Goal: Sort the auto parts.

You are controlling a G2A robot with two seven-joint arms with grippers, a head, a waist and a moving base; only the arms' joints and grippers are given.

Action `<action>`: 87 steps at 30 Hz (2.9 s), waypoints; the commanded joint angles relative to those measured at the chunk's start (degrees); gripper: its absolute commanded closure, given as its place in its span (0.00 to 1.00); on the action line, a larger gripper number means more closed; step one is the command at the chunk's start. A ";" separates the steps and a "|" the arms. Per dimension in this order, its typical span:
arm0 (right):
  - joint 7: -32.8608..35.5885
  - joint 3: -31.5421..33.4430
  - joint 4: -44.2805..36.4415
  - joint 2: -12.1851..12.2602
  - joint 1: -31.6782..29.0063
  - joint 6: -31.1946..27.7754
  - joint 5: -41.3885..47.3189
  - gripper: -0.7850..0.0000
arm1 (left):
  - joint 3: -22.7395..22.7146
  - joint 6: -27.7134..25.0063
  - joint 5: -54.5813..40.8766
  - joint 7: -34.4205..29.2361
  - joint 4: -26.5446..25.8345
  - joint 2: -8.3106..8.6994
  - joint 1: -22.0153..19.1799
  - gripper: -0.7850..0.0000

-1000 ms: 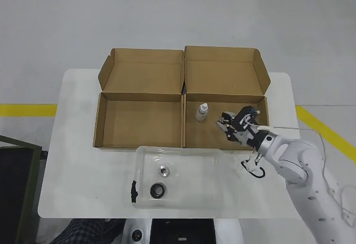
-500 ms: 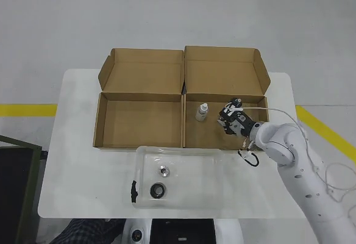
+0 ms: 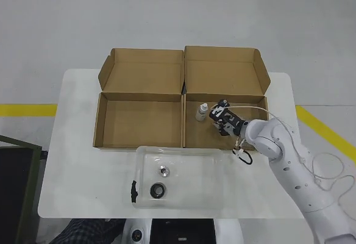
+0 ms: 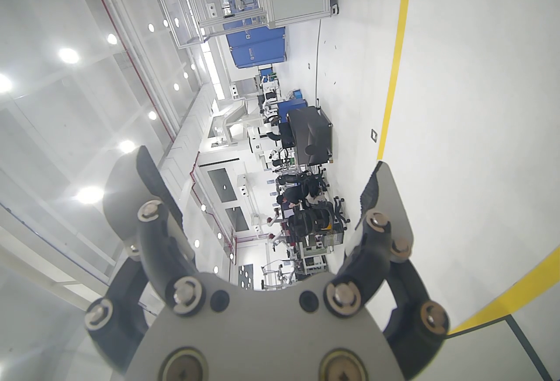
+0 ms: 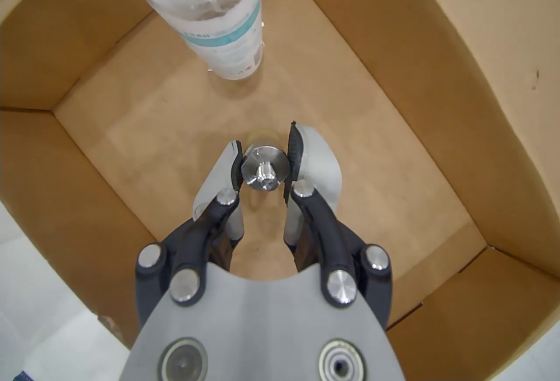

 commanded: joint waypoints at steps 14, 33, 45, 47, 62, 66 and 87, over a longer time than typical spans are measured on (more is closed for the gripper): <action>-2.54 4.15 -10.30 1.14 -5.19 -1.55 -0.75 0.53 | 0.00 0.00 0.00 0.00 0.00 0.00 0.00 0.00; -12.54 3.50 -28.43 2.64 -18.58 -11.25 -4.86 0.51 | 0.00 0.00 0.00 0.00 0.00 0.00 0.00 0.00; -19.00 -5.77 -24.53 1.59 -16.79 -13.21 -12.29 0.51 | 0.00 0.00 0.00 0.00 0.00 0.00 0.00 0.00; -19.49 -6.75 -23.71 1.42 -16.28 -13.31 -13.11 0.51 | 0.00 0.00 0.00 0.00 0.00 0.00 0.00 0.00; -23.17 -13.70 -16.61 -0.17 -12.60 -13.18 -17.67 0.51 | 0.00 0.00 0.00 0.00 0.00 0.00 0.00 0.00; -23.56 -14.87 -14.71 -0.62 -11.50 -12.99 -17.91 0.51 | 0.00 0.00 0.00 0.00 0.00 0.00 0.00 0.00; -25.48 -20.41 -5.50 -3.46 -5.94 -13.28 -14.76 0.52 | 0.00 0.00 0.00 0.00 0.00 0.00 0.00 0.00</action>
